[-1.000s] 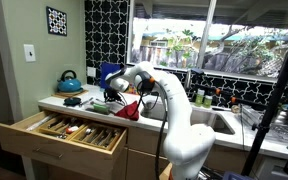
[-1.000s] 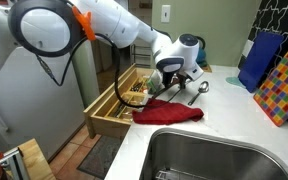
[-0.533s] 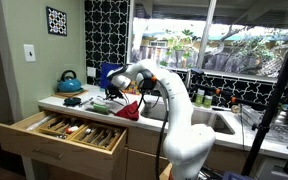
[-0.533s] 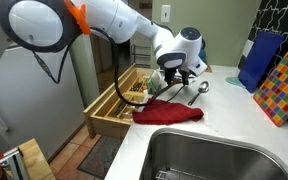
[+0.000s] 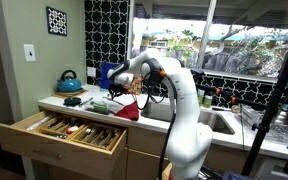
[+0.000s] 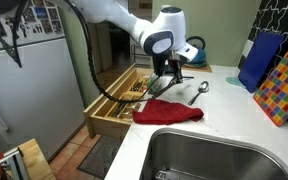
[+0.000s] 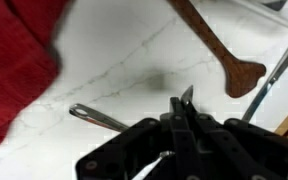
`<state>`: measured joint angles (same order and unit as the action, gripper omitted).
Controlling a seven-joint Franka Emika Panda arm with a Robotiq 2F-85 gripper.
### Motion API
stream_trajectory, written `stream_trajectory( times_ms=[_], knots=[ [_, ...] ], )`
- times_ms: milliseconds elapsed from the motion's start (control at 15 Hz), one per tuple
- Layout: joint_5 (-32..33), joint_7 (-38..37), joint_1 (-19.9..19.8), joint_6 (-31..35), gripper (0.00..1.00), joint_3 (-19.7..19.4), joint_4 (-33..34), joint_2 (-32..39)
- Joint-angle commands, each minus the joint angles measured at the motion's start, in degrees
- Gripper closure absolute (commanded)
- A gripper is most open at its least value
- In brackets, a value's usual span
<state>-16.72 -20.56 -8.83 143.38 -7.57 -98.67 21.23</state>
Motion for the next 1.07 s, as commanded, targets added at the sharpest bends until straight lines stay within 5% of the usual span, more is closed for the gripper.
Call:
stream_trajectory(
  times_ms=[0, 267, 600, 1000],
  knots=[
    [13.12, -6.17, 6.0, 0.01, 0.99, -3.98, -11.75, -8.13],
    [30.09, -17.33, 9.63, 0.01, 0.99, -7.0, -15.78, -11.1],
    [48.03, -31.29, 9.47, -1.34, 0.99, -8.17, -18.14, -14.87],
    [58.41, -44.01, 7.51, -6.07, 0.99, -5.78, -22.31, -20.73]
  ],
)
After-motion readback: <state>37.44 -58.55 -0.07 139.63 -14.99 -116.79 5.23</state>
